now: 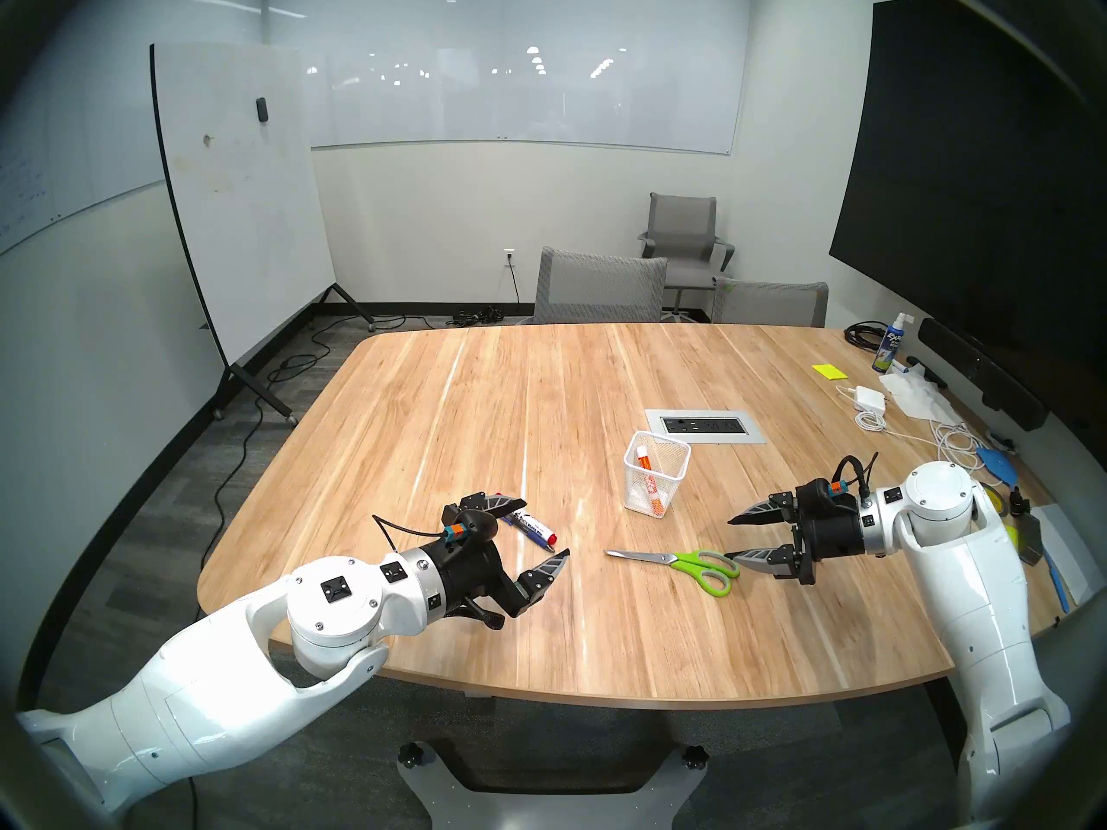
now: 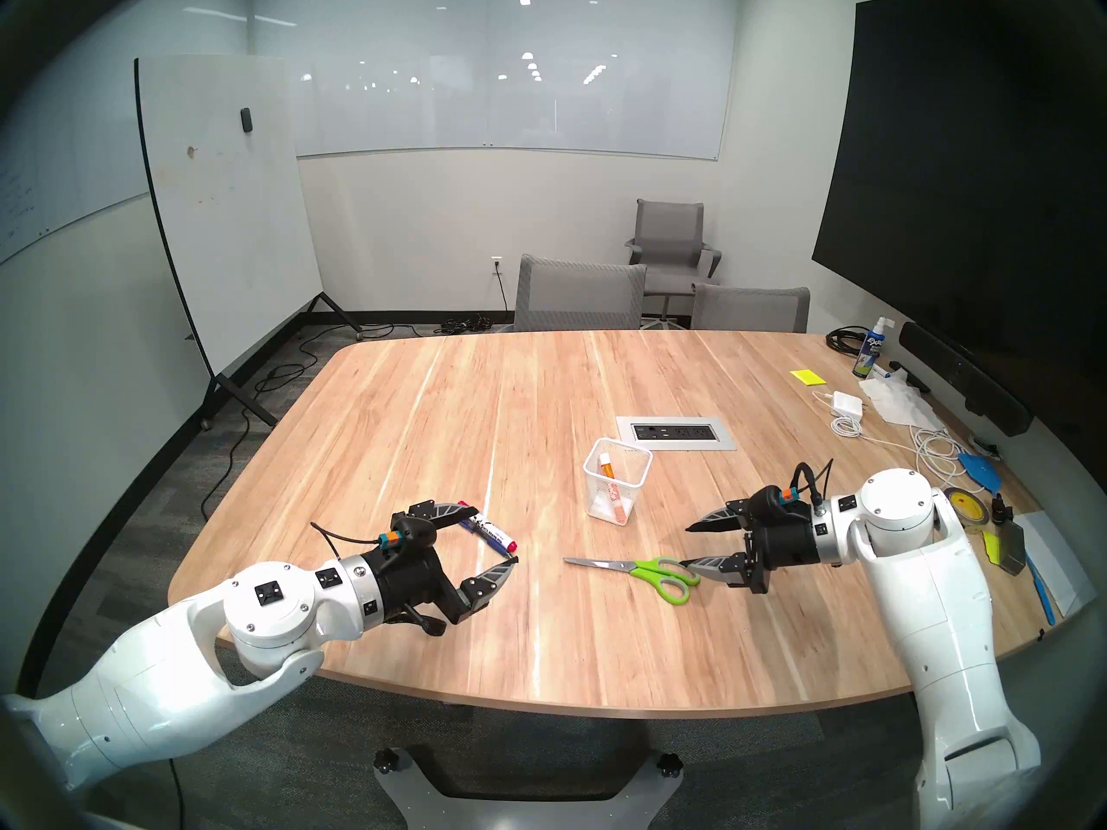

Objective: Place the pen, the marker, and the scissors into the pen holder

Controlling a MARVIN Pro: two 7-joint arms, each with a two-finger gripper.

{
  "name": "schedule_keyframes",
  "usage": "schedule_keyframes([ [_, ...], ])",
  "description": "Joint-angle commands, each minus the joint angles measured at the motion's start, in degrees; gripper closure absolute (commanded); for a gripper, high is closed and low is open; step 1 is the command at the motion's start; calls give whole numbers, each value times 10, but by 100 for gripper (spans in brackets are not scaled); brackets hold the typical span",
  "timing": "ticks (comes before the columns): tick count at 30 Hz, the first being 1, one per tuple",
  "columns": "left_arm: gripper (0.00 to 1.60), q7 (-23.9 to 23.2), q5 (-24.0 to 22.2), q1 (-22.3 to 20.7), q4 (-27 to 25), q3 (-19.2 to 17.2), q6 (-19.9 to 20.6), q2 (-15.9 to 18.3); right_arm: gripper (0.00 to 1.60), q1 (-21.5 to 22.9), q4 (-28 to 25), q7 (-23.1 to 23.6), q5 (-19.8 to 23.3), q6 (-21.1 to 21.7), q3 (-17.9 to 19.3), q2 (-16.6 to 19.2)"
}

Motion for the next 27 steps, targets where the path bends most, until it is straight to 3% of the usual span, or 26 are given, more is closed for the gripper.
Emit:
schedule_keyframes([
  [1,0,1,1,-3,-12,-3,-4,0,22,-2,-22,-5,-5,3,-4,-3],
  [12,0,1,1,-3,-12,-3,-4,0,29,-12,-43,-20,-30,3,-26,-15],
  [20,0,1,1,-3,-12,-3,-4,-1,40,7,-44,-22,-45,21,-46,-25],
  [27,0,1,1,-3,-12,-3,-4,-1,34,33,-34,-31,-67,31,-71,-37],
])
